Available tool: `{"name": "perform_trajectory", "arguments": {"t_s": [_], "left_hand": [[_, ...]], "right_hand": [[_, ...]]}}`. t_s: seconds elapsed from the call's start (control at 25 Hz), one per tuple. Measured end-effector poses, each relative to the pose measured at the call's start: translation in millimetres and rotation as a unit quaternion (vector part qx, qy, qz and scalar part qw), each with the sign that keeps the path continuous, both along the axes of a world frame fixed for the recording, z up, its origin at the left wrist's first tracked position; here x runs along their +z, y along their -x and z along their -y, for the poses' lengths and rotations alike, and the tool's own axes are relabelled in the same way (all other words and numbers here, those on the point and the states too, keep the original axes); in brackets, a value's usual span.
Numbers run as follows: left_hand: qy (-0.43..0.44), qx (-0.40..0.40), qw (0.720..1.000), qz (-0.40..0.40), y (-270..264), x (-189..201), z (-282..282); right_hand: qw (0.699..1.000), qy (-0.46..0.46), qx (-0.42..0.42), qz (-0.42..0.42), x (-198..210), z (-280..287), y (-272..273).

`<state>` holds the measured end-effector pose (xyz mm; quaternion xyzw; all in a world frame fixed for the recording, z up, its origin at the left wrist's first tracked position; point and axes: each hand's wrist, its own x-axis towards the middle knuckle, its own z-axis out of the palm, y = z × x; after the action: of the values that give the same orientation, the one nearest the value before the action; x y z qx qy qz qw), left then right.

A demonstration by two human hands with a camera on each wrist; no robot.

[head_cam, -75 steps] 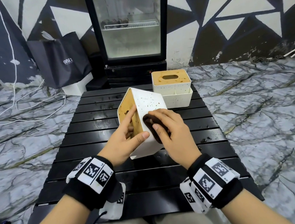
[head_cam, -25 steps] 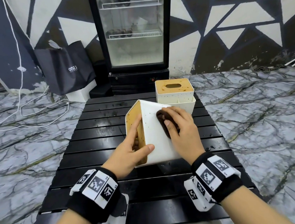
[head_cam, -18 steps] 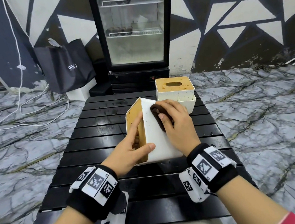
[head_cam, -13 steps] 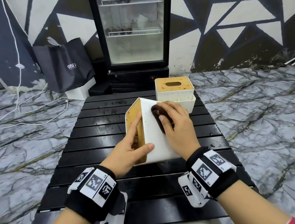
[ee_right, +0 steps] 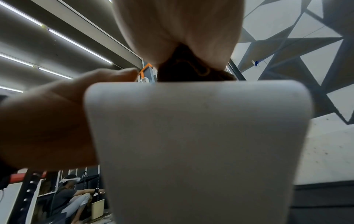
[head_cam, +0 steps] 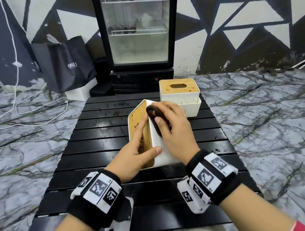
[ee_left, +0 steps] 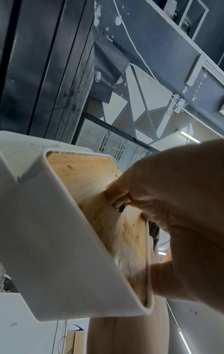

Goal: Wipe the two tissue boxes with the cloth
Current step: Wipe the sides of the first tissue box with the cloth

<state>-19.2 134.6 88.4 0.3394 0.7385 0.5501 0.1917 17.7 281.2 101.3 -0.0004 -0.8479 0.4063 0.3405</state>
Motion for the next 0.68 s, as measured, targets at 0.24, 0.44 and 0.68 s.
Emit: {"name": "perform_trajectory", "arguments": {"t_s": [0.24,0.44,0.68], "left_hand": [[0.0,0.005,1.0,0.011,5.8,0.7,1.0],[0.014,-0.002,1.0,-0.003,10.6,0.1,-2.4],[-0.008,-0.009,1.0,0.011,10.4,-2.8,0.2]], "right_hand": [[1.0,-0.008,0.025,-0.017,-21.5,8.4,-24.4],[1.0,0.005,0.025,0.01,-5.9,-1.7,-7.5],[0.999,0.007,0.033,0.002,-20.0,5.2,-20.6]]}}
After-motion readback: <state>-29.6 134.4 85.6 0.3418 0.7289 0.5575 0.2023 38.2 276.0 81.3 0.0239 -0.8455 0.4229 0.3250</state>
